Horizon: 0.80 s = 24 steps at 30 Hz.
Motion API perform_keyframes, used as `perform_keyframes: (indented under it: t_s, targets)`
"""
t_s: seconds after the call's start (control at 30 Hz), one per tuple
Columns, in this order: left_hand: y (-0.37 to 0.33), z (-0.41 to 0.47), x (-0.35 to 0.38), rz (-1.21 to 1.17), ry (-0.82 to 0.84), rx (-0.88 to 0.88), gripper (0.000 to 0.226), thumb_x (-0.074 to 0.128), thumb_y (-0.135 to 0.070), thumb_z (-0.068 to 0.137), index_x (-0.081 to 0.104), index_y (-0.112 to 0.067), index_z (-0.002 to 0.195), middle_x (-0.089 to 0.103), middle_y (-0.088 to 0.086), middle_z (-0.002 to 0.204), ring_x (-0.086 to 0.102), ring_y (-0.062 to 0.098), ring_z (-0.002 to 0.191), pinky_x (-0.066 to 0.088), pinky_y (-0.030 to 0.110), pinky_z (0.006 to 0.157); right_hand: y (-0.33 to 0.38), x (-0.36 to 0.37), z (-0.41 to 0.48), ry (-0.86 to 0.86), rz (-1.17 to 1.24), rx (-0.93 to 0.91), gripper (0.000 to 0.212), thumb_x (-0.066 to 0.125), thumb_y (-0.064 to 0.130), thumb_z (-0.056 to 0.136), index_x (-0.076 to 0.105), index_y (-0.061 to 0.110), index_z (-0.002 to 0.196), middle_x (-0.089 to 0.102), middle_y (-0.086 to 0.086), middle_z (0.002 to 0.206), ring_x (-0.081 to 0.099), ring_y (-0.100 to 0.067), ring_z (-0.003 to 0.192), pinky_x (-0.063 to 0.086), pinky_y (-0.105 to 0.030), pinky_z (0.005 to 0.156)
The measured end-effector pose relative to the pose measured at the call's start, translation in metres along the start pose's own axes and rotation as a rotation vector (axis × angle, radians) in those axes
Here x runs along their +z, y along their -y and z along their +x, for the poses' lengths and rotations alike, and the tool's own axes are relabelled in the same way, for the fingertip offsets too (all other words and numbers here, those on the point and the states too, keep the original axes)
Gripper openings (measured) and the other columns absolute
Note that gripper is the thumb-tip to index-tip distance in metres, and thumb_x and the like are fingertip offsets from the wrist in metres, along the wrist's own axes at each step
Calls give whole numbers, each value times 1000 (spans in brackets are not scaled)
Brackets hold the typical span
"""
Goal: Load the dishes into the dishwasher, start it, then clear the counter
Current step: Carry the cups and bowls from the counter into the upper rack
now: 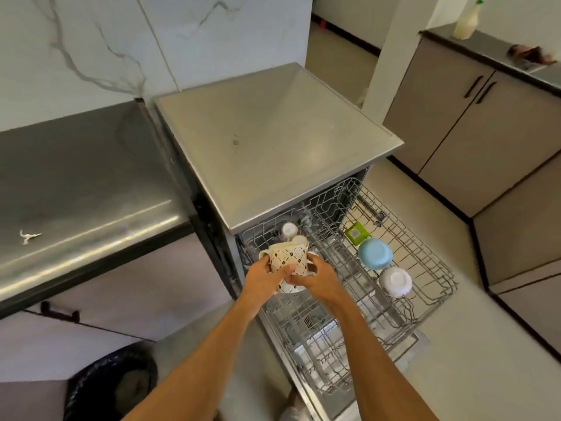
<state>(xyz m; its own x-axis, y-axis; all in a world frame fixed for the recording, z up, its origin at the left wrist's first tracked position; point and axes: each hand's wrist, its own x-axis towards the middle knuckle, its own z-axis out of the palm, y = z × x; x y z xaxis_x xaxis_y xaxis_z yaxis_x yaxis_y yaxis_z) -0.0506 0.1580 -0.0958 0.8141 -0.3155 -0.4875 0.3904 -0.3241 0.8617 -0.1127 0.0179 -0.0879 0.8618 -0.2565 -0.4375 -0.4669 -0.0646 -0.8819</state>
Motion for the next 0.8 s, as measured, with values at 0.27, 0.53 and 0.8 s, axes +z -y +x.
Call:
perform_keyframes:
  t_s: [0.27,0.53,0.8]
  targets:
    - [0,31,17,-2,-57,-51,49,70,-32,86,58,-12,129,69,-1,104,64,6,81,58,26,71,-12,-11,41,12,48,40,57,79,29,81,49,21,128,63,2,113,61,-15,104,45,-13,66]
    - [16,82,21,-56,-126,-194,32,67,-41,87,56,-18,107,62,-1,88,60,15,77,58,41,80,-25,2,96,-23,71,139,60,80,37,76,54,17,126,69,1,112,66,-16,103,54,-39,91]
    - [37,135,15,153,-38,-217,63,57,-65,83,55,-13,119,62,6,116,62,25,103,54,45,90,-44,4,151,112,19,190,56,65,-1,81,57,21,131,70,4,116,61,-19,113,46,-38,99]
